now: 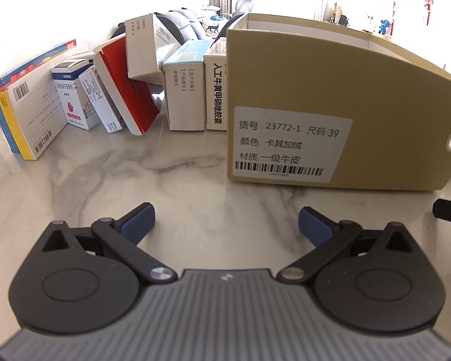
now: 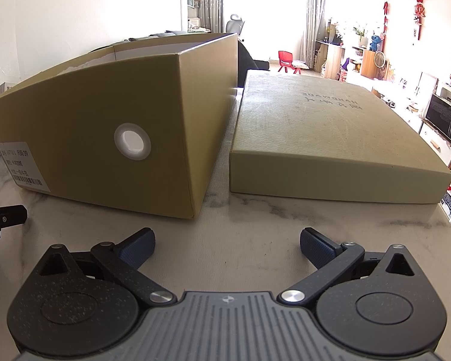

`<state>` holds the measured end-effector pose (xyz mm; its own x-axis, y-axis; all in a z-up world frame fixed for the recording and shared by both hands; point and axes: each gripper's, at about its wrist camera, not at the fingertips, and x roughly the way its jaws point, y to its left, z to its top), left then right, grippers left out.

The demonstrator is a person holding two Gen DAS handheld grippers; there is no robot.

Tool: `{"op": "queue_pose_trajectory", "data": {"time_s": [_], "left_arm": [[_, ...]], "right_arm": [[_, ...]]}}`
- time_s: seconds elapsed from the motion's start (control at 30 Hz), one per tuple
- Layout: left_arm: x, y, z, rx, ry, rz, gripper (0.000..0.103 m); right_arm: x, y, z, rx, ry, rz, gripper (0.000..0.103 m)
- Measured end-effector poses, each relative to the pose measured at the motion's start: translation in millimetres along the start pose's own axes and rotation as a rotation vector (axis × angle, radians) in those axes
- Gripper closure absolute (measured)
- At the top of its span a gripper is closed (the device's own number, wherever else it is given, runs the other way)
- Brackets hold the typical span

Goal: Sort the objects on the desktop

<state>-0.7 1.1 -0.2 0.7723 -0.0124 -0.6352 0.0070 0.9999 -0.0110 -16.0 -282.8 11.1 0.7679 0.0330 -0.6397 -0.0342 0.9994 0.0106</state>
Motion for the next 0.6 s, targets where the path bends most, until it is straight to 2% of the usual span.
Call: {"op": "queue_pose_trajectory", "data": {"time_s": [0.27,0.37,0.43,0.5,0.57,0.6], "left_arm": [[0,-1,11,0.003,0.098,0.003,0.0],[1,-1,15,-0.001,0.137,0.008,0.0],[3,-1,24,-0.005,0.204,0.014,0.0],[5,1,38,-0.014,0.317,0.018,0.0],[-2,5,53,-0.027,0.368,0.008,0.0],[-11,7,61,-0.022,0.364,0.007,0.0]], "right_arm": [[6,-2,15,-0.017,0.102,0.019,0.0],[8,-3,15,-0.032,0.112,0.04,0.0],[8,-4,19,-0.034,0.141,0.048,0.0],[9,-6,31,-0.04,0.226,0.034,0.0],[10,-9,46,-0.037,0.318,0.009,0.0],[3,-13,54,-0.01,0.306,0.001,0.0]]}}
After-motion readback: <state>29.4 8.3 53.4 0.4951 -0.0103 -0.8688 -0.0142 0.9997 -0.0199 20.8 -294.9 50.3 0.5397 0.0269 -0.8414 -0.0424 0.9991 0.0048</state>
